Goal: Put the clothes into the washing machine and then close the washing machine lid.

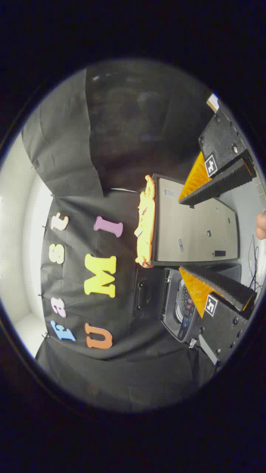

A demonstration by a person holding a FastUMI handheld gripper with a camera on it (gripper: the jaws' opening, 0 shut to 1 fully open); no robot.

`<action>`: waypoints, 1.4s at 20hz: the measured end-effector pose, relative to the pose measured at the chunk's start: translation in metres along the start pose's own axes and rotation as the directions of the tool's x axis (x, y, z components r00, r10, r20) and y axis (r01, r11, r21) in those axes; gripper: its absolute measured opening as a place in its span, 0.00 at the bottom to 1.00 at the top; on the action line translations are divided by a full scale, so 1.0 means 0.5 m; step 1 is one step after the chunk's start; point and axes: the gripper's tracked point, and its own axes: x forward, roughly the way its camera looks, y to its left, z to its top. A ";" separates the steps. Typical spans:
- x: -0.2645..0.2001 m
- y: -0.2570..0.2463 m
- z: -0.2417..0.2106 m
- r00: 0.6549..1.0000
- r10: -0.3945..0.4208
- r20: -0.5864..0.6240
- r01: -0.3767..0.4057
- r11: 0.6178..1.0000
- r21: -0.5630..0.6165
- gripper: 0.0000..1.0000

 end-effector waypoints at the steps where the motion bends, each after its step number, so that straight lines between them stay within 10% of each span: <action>1: 0.001 0.001 0.006 1.000 0.001 0.001 -0.001 1.000 0.010 1.00; 28: 0.059 -0.015 0.100 0.997 -0.010 0.071 0.012 1.000 -0.026 1.00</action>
